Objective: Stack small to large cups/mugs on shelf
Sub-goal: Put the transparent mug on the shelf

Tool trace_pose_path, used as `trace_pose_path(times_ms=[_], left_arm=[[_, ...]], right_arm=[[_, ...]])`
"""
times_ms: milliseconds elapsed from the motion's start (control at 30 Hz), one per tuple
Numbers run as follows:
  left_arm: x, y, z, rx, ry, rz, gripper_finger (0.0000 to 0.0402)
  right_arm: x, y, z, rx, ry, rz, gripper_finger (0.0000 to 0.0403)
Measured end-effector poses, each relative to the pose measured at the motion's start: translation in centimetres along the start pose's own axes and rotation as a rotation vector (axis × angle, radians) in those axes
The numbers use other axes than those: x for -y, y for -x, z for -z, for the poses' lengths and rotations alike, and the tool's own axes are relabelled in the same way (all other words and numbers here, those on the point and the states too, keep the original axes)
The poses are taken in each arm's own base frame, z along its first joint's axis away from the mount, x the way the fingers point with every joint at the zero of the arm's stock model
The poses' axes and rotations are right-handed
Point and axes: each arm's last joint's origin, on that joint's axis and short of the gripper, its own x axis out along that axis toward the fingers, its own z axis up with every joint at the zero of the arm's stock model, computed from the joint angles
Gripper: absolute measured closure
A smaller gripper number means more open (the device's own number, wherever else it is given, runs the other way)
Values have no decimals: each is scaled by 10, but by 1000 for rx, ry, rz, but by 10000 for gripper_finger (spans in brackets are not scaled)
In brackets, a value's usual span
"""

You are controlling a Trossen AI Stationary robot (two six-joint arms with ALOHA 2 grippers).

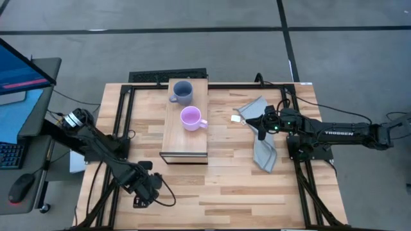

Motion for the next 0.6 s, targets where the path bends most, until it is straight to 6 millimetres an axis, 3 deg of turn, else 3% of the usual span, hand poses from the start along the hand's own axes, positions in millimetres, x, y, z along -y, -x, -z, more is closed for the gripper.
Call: trace_pose_path(times_ms=[233,600], left_arm=[[-22,37,2,150,132,36,401],[-68,120,16,661,406,248,401]], right_arm=[[0,0,0,0,0,0,397],[0,0,1,-14,0,-18,397]])
